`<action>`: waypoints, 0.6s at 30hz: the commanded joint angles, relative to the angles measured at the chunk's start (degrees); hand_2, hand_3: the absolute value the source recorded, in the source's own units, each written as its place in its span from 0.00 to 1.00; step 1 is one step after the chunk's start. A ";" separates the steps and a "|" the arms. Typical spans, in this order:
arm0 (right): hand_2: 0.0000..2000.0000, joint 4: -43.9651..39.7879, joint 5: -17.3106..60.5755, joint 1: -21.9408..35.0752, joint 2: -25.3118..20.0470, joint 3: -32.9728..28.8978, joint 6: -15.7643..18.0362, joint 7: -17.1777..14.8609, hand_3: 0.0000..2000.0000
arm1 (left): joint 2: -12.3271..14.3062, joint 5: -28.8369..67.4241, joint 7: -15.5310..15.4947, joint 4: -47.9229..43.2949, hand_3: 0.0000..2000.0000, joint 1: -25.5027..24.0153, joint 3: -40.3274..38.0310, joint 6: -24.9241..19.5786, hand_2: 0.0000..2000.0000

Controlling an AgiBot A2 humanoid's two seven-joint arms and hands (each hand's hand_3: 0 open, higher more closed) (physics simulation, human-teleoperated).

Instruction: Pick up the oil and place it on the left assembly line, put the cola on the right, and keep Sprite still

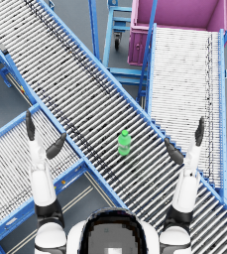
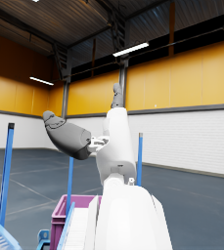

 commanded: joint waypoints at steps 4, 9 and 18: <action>0.00 0.05 0.00 -0.08 -0.06 -0.15 0.00 0.00 0.00 | 0.04 0.00 0.00 0.19 0.00 0.04 -0.34 0.00 0.00; 0.00 -0.12 0.00 -0.71 -0.32 -0.12 0.00 0.00 0.00 | 0.24 0.00 0.00 0.12 0.00 -0.70 -0.30 0.00 0.00; 0.00 0.18 0.00 -0.03 -0.10 -0.09 0.00 0.00 0.00 | 0.12 0.00 0.00 -0.17 0.00 0.06 -0.39 0.00 0.00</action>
